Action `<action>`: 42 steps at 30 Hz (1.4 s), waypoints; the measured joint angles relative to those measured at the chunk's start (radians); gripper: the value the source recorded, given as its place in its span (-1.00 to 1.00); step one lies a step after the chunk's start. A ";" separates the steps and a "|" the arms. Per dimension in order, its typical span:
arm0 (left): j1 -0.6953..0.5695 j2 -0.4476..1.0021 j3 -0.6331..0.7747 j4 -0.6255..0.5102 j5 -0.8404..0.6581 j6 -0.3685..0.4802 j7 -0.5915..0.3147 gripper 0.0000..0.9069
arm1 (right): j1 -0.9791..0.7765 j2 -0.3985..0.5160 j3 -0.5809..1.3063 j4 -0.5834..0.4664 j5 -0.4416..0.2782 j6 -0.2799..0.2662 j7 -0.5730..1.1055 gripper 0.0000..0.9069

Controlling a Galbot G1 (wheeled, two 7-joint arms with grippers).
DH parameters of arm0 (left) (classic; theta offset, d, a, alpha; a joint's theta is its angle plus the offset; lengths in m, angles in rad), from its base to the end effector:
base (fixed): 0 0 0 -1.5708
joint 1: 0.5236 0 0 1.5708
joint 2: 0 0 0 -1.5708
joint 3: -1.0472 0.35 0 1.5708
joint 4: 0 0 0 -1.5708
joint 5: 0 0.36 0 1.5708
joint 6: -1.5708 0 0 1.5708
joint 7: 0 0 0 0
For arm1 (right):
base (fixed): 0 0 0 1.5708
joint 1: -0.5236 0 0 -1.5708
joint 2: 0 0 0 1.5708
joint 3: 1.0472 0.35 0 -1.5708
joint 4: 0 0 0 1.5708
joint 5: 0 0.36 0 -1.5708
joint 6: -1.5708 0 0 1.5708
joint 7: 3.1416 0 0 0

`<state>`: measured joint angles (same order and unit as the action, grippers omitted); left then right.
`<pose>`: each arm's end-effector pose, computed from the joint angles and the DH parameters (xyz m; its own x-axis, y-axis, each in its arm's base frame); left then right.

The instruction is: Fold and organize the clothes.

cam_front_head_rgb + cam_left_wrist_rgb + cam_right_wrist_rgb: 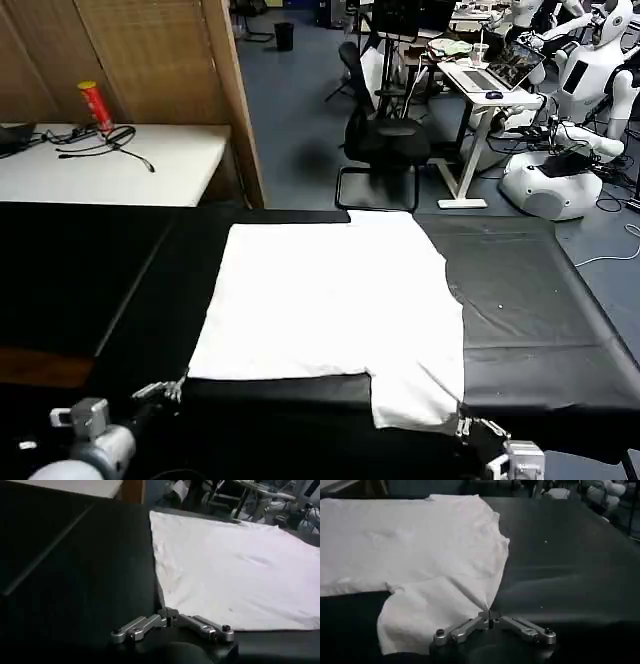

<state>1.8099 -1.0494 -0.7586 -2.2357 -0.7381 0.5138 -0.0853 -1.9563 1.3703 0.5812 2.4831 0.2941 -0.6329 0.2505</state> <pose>0.1453 0.1209 -0.2468 -0.8162 0.1368 0.5614 0.0616 0.9866 -0.1508 0.0867 -0.0254 -0.2113 -0.7958 0.0768 0.6007 0.0779 0.9967 -0.0243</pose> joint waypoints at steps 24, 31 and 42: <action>-0.186 -0.128 0.023 0.023 -0.016 -0.091 -0.018 -1.00 | 0.434 -0.128 0.037 -0.323 0.190 0.261 -0.143 -1.00; -0.300 -0.147 0.059 0.100 0.021 -0.099 -0.012 -1.00 | 0.600 -0.157 -0.008 -0.460 0.196 0.254 -0.144 -1.00; -0.431 -0.131 0.119 0.237 0.081 -0.118 0.002 -1.00 | 0.779 -0.166 -0.080 -0.683 0.192 0.260 -0.160 -1.00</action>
<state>1.3788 -1.1807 -0.6398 -1.9983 -0.6571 0.3958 -0.0828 -1.1776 1.2048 0.5017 1.8001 0.4864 -0.3725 0.0903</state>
